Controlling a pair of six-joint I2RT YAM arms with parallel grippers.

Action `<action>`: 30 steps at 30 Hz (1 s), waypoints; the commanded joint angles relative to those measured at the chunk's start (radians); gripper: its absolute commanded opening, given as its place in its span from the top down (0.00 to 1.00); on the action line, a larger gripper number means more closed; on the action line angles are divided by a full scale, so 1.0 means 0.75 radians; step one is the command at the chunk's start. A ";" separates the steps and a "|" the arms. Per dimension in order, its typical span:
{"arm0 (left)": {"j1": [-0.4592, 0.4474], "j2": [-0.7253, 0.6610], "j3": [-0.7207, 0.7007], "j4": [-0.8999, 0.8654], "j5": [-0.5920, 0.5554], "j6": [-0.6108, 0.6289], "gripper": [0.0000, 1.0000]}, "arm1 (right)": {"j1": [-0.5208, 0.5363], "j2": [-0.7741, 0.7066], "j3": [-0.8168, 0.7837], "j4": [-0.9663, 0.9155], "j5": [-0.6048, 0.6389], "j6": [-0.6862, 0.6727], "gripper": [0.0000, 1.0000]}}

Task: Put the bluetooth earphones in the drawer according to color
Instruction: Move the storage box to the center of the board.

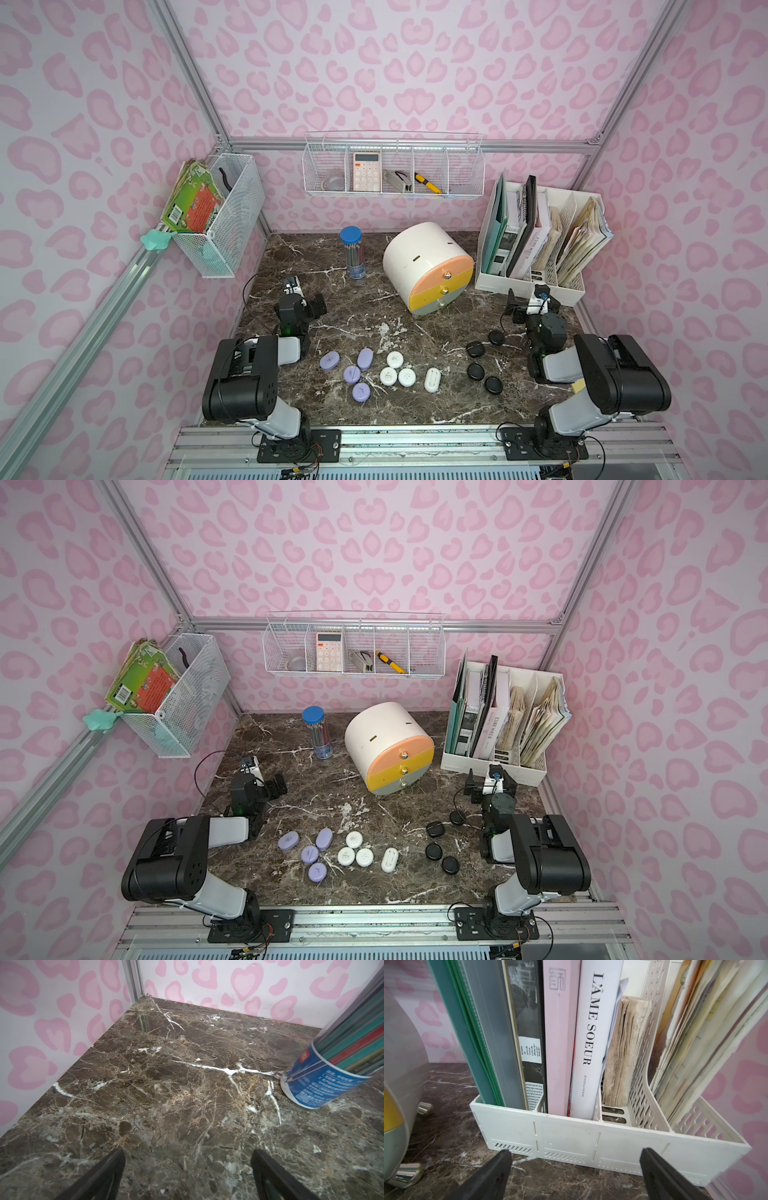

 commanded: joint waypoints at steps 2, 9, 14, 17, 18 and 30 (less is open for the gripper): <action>0.001 -0.001 0.000 0.011 0.004 0.006 0.01 | 0.019 -0.007 -0.028 0.056 -0.016 -0.030 0.01; -0.027 -0.265 0.003 -0.223 0.037 0.056 0.01 | 0.148 -0.200 -0.124 0.096 0.172 -0.130 0.01; -0.052 -0.452 0.185 -0.658 0.019 -0.107 0.01 | 0.288 -0.416 -0.110 -0.049 0.221 -0.241 0.01; -0.069 -0.518 0.232 -0.747 0.148 -0.201 0.01 | 0.338 -0.518 -0.043 -0.211 0.197 -0.165 0.01; -0.084 -0.546 0.226 -0.745 0.187 -0.224 0.01 | 0.347 -0.547 -0.006 -0.294 0.175 -0.118 0.01; -0.189 -0.929 0.037 -0.710 0.440 -0.503 0.01 | 0.423 -0.592 0.526 -1.190 -0.199 0.287 0.01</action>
